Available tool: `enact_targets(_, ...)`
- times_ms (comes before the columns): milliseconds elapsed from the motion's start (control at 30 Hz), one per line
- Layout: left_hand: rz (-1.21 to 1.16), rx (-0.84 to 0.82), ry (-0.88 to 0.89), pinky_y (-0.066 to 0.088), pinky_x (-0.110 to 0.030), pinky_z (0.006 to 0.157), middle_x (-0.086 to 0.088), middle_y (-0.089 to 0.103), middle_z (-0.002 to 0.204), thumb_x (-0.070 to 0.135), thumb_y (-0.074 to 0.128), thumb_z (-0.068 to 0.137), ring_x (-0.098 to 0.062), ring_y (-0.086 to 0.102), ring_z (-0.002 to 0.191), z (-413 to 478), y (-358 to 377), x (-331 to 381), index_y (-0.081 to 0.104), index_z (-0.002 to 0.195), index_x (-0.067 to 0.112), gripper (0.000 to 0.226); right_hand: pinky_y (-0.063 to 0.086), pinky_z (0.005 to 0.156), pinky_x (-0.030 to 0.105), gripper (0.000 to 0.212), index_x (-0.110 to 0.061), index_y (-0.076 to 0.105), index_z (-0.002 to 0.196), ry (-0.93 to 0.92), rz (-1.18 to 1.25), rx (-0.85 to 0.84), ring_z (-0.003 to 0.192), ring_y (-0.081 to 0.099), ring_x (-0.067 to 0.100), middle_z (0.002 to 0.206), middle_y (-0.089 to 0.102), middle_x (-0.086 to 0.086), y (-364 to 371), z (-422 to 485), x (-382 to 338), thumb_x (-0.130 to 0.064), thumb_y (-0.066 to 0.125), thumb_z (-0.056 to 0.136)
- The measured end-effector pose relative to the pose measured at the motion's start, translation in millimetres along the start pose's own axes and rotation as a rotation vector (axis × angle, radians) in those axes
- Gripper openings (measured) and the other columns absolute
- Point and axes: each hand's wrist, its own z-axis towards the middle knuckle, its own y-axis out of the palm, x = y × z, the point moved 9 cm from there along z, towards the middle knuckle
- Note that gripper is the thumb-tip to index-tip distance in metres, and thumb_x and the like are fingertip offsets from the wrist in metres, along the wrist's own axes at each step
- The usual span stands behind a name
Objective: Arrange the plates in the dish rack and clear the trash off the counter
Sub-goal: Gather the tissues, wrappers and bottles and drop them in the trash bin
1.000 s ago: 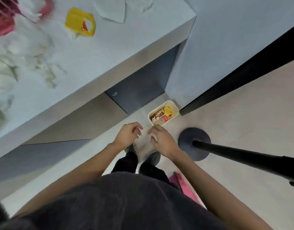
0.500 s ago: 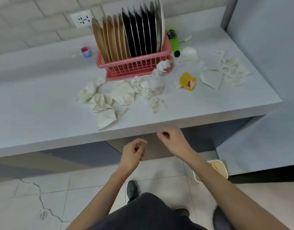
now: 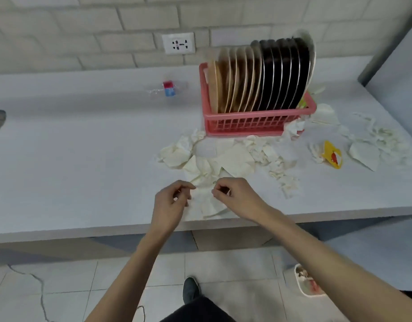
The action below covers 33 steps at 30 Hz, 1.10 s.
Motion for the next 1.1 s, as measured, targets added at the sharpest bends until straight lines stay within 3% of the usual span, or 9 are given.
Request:
enact_targets(167, 0.065, 0.067, 0.048, 0.046, -0.013, 0.060, 0.002, 0.070, 0.085, 0.002, 0.051, 0.092, -0.009, 0.064, 0.073, 100.3, -85.4, -23.6, 0.072, 0.096, 0.017, 0.026, 0.047, 0.067, 0.034, 0.021, -0.003, 0.064, 0.077, -0.040, -0.063, -0.002, 0.072, 0.059, 0.025, 0.075, 0.065, 0.011, 20.2, 90.4, -52.0, -0.016, 0.060, 0.094)
enact_targets(300, 0.138, 0.105, 0.037, 0.052, -0.025, 0.074, -0.001, 0.071, 0.093, 0.001, 0.051, 0.090, -0.016, 0.066, 0.083, 189.5, -133.0, -52.1, 0.070, 0.101, 0.014, 0.026, 0.050, 0.068, 0.035, 0.015, -0.007, 0.066, 0.079, -0.051, -0.085, 0.035, 0.072, 0.061, 0.024, 0.076, 0.068, 0.008, 23.1, 154.3, -76.0, -0.012, 0.059, 0.091)
enact_targets(433, 0.219, 0.084, 0.036, 0.051, -0.033, 0.089, -0.005, 0.068, 0.111, 0.009, 0.053, 0.095, -0.020, 0.064, 0.095, 265.3, -152.4, -76.1, 0.065, 0.113, 0.015, 0.022, 0.045, 0.062, 0.022, 0.013, -0.008, 0.067, 0.081, -0.036, -0.127, 0.071, 0.066, 0.060, 0.016, 0.077, 0.068, 0.005, 24.3, 211.7, -86.8, -0.009, 0.058, 0.090)
enact_targets(567, 0.523, 0.067, 0.015, 0.031, -0.043, 0.111, -0.009, 0.039, 0.152, 0.025, 0.047, 0.102, -0.029, 0.036, 0.139, 321.7, -161.7, -96.6, 0.047, 0.142, 0.016, 0.041, 0.041, 0.061, 0.008, 0.007, -0.011, 0.065, 0.089, -0.018, -0.185, 0.085, 0.068, 0.055, 0.005, 0.087, 0.067, 0.003, 28.5, 268.7, -87.0, -0.009, 0.059, 0.091)
enact_targets(700, 0.873, 0.034, -0.094, 0.004, -0.048, 0.123, -0.009, 0.002, 0.166, 0.040, 0.024, 0.105, -0.029, -0.002, 0.153, 329.5, -159.5, -144.2, 0.017, 0.157, 0.021, 0.056, 0.047, 0.086, 0.028, 0.028, -0.014, 0.058, 0.116, 0.016, -0.373, 0.071, 0.099, 0.054, 0.019, 0.114, 0.056, 0.006, 33.7, 325.9, -74.0, -0.011, 0.060, 0.088)
enact_targets(833, 0.880, 0.046, -0.049, 0.002, -0.047, 0.123, -0.009, 0.002, 0.166, 0.042, 0.022, 0.104, -0.030, -0.002, 0.153, 334.0, -157.8, -148.7, 0.014, 0.158, 0.019, 0.059, 0.040, 0.096, 0.038, 0.064, -0.014, 0.040, 0.143, -0.012, -0.673, 0.087, 0.123, 0.039, 0.035, 0.139, 0.036, 0.016, 26.1, 396.2, -81.5, -0.011, 0.062, 0.083)
enact_targets(967, 0.842, 0.058, -0.041, 0.003, -0.048, 0.123, -0.009, 0.003, 0.166, 0.043, 0.025, 0.103, -0.030, -0.002, 0.153, 335.2, -158.6, -150.9, 0.017, 0.158, 0.019, 0.060, 0.029, 0.112, 0.049, 0.088, -0.020, 0.022, 0.153, -0.021, -0.927, 0.116, 0.140, 0.020, 0.039, 0.156, 0.015, 0.017, 10.9, 471.8, -85.3, -0.019, 0.070, 0.079)
enact_targets(1033, 0.824, 0.060, -0.049, 0.002, -0.047, 0.123, -0.008, 0.001, 0.167, 0.044, 0.024, 0.103, -0.029, -0.004, 0.153, 334.3, -157.3, -151.2, 0.015, 0.158, 0.020, 0.060, 0.029, 0.112, 0.049, 0.088, -0.017, 0.023, 0.152, -0.029, -1.001, 0.104, 0.138, 0.025, 0.039, 0.153, 0.023, 0.019, 14.3, 498.0, -75.4, -0.021, 0.070, 0.078)
enact_targets(1100, 0.817, 0.065, -0.062, -0.001, -0.046, 0.124, -0.006, -0.003, 0.167, 0.044, 0.023, 0.103, -0.028, -0.006, 0.153, 337.8, -157.8, -151.8, 0.013, 0.158, 0.021, 0.060, 0.039, 0.102, 0.047, 0.073, -0.013, 0.039, 0.141, -0.071, -1.072, 0.024, 0.125, 0.042, 0.038, 0.136, 0.044, 0.019, 31.9, 518.1, -63.8, -0.021, 0.070, 0.075)
